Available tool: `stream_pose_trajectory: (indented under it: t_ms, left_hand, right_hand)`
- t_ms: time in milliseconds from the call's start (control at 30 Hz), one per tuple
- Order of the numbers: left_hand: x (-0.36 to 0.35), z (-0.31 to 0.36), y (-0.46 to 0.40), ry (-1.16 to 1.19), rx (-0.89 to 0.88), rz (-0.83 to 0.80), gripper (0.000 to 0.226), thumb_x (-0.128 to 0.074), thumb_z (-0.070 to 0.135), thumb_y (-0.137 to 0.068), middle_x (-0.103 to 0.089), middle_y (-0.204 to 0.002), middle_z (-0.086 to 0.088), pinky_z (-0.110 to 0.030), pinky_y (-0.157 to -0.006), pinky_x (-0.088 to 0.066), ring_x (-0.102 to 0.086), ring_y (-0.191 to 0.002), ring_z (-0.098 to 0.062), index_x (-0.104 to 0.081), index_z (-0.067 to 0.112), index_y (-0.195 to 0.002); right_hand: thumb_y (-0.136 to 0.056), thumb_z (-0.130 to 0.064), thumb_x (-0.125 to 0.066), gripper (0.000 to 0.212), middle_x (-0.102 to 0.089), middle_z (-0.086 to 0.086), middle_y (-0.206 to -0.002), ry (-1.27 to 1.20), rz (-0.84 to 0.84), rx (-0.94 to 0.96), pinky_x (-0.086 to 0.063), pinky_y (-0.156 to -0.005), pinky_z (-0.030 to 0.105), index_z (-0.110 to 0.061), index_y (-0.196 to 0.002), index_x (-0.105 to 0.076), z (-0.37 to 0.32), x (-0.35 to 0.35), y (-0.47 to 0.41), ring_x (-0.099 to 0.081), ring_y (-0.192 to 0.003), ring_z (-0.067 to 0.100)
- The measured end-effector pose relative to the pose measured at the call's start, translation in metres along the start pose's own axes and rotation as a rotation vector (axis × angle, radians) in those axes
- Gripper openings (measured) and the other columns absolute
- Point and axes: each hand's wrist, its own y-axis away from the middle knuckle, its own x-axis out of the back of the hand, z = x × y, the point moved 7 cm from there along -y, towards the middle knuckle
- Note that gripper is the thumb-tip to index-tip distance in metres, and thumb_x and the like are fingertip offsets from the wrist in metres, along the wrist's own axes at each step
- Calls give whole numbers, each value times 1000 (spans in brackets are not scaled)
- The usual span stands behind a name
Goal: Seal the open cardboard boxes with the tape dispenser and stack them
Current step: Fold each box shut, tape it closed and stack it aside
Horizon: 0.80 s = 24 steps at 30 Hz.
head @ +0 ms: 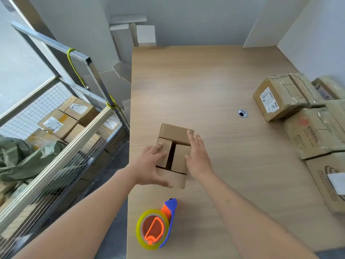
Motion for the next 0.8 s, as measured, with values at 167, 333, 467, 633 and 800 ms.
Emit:
stream_pose_trajectory:
  t_ms: [167, 333, 467, 633, 800]
  left_hand:
    - [-4, -6, 5, -129, -65, 19, 94, -73, 60, -82, 2, -171, 3, -40, -123, -25, 0, -154, -21, -32, 24, -159]
    - [17, -11, 3, 29, -44, 183, 57, -72, 42, -92, -45, -145, 0, -34, -110, -40, -43, -130, -20, -58, 18, -141]
    - [17, -21, 6, 217, 121, 359, 75, -91, 36, -73, -43, -123, 0, -36, -89, -49, -53, -104, -21, -46, 16, -130]
    - [-5, -22, 3, 314, 128, 433, 103, -93, 33, -69, -35, -125, -1, -34, -84, -45, -48, -99, -22, -29, 28, -149]
    - [-32, -13, -4, 285, 106, 349, 73, -86, 41, -79, -33, -140, -11, -38, -105, -46, -51, -122, -33, -57, 18, -143]
  right_hand:
    - [-86, 15, -48, 115, -41, -6, -157, -275, 45, -135, -37, -81, 8, -66, -150, 3, -1, -5, -3, -46, -138, 13]
    - [-80, 14, -56, 114, -53, -9, -122, -343, 136, -127, -49, -84, 21, -66, -149, -15, -5, -1, 1, -56, -108, 8]
    - [-88, -18, -68, 37, -53, -14, -113, -229, 138, -4, -45, -104, 26, -40, -117, -71, -13, -4, 10, -51, -104, -12]
    - [-88, -48, -73, 44, -41, -2, -153, -99, -5, 7, -32, -116, 22, -31, -129, -71, -6, -24, 22, -38, -141, 2]
    - [-96, -27, -71, 49, -22, -2, -168, 50, -65, 52, -22, -119, 23, -32, -143, -58, 3, -29, 31, -19, -155, 12]
